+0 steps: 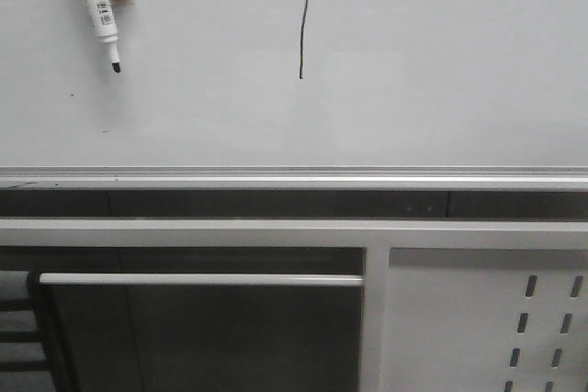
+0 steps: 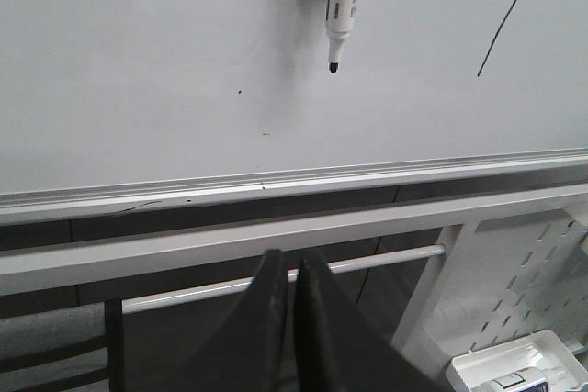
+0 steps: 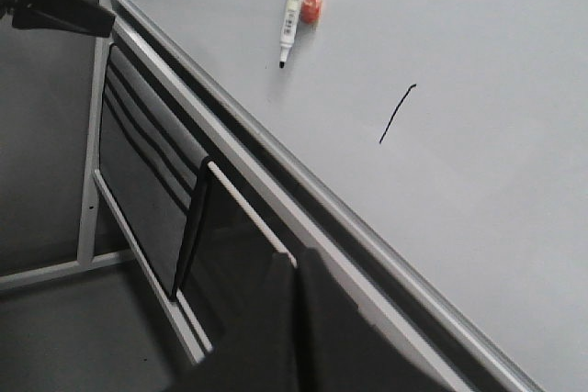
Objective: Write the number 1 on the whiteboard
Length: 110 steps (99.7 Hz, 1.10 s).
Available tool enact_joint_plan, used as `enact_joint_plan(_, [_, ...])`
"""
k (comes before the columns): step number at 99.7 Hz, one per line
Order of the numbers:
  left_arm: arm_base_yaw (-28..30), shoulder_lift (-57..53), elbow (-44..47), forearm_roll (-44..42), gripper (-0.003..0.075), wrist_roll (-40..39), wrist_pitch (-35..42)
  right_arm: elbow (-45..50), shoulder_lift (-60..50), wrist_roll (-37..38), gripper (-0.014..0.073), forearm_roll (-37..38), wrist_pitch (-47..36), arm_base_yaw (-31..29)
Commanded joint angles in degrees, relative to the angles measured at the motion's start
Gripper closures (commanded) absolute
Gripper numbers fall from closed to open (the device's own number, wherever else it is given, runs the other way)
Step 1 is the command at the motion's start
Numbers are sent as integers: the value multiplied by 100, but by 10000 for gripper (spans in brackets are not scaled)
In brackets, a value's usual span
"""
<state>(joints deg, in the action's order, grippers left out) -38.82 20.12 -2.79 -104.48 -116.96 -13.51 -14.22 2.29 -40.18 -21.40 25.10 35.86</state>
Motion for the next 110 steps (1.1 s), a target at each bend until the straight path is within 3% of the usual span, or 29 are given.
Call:
enact_joint_plan(1, [6,23,-163,-213,739,-52,-151,-41,-51,14,664,-9,-433,-47])
enact_joint_plan(70, [6,23,-163,-213,739,-52,-151,-25,-54,14,665,-65,-413,-47])
enact_joint_plan(84, [6,23,-163,-213,739,-52,-151,-11,-54,4,665,691,-415,-47])
enact_joint_plan(95, [6,23,-163,-213,739,-52,-151,198,-54,110,665,1782,-452,-60])
enact_joint_plan(110, [6,23,-154,-213,739,-52,-151,544,-54,492,665,2221,-586,-444])
